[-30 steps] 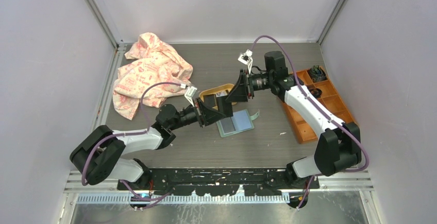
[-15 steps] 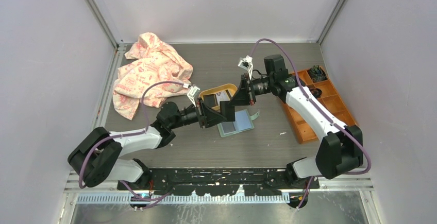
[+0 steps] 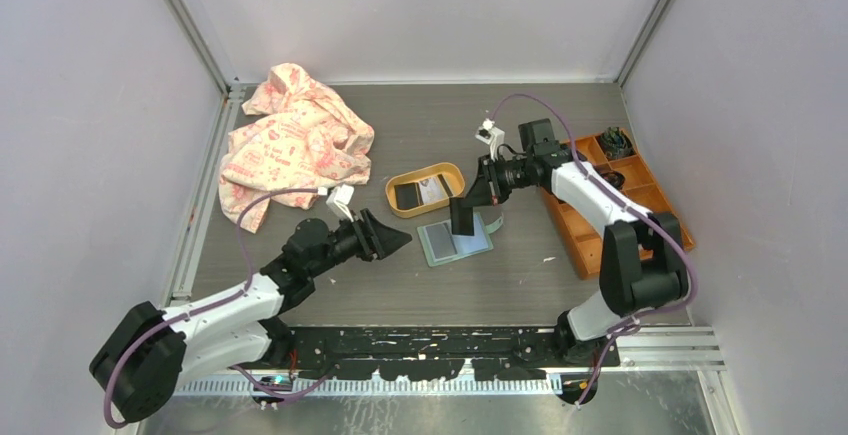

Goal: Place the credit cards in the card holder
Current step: Insert the credit card into the card holder.

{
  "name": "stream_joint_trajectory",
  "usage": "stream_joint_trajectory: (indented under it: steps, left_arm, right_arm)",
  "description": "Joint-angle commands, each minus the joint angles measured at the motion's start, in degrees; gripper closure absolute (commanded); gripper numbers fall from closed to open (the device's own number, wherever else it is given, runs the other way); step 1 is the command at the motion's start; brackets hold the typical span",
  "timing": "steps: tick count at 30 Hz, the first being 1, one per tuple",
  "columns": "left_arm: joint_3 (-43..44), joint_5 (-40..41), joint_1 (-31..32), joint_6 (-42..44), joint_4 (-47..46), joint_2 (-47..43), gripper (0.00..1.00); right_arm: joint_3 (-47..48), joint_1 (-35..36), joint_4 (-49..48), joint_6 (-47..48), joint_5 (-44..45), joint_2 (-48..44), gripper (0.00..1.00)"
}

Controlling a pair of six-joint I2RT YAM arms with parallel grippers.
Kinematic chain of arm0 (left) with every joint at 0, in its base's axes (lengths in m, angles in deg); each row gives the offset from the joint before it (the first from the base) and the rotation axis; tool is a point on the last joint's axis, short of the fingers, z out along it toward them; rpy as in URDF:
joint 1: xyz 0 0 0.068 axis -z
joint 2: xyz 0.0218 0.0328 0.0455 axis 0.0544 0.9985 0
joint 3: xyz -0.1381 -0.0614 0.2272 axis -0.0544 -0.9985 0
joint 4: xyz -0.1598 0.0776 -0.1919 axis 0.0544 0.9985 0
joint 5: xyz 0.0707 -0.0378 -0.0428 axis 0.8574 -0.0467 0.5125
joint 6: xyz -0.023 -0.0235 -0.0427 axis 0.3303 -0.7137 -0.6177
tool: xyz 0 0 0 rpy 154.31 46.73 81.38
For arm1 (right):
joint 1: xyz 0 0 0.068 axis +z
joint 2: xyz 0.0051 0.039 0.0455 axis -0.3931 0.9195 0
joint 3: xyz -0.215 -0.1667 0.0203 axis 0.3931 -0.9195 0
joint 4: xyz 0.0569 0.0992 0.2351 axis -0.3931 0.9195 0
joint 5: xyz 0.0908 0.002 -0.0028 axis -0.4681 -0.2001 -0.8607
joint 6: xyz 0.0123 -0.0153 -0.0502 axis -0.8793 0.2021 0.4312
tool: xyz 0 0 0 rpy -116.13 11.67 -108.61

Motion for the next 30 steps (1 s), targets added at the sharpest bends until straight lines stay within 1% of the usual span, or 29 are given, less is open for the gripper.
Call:
stream_joint_trajectory:
  steps: [1, 4, 7, 11, 15, 21, 30]
  left_arm:
    - [-1.06, 4.17, -0.19, -5.56, 2.63, 0.93, 0.44]
    - [-0.32, 3.6, 0.01, -6.61, 2.53, 3.84, 0.46]
    - [1.0, 3.96, 0.69, -6.77, 2.43, 7.2, 0.47]
    - [2.72, 5.53, 1.87, -6.88, 2.51, 11.35, 0.47]
    - [4.01, 6.89, 2.86, -7.44, 2.52, 15.49, 0.48]
    - [5.47, 7.91, 3.5, -7.75, 2.14, 20.19, 0.49]
    - [7.62, 7.23, 3.72, -8.06, 1.13, 25.49, 0.52]
  right_arm:
    - [2.12, -0.33, 4.41, 1.67, 5.25, 5.18, 0.99]
    - [3.38, -0.67, 5.82, 0.3, 7.95, 8.99, 0.99]
    - [2.86, -0.67, 4.27, -1.92, 9.15, 10.49, 0.99]
    - [1.66, -0.65, 1.4, -4.48, 8.82, 11.86, 0.99]
    - [1.54, -0.68, 0.66, -5.67, 7.56, 13.19, 0.99]
    - [1.63, -0.69, 0.6, -5.97, 6.46, 14.77, 0.99]
    - [1.52, -0.74, 0.3, -5.97, 5.85, 15.77, 0.99]
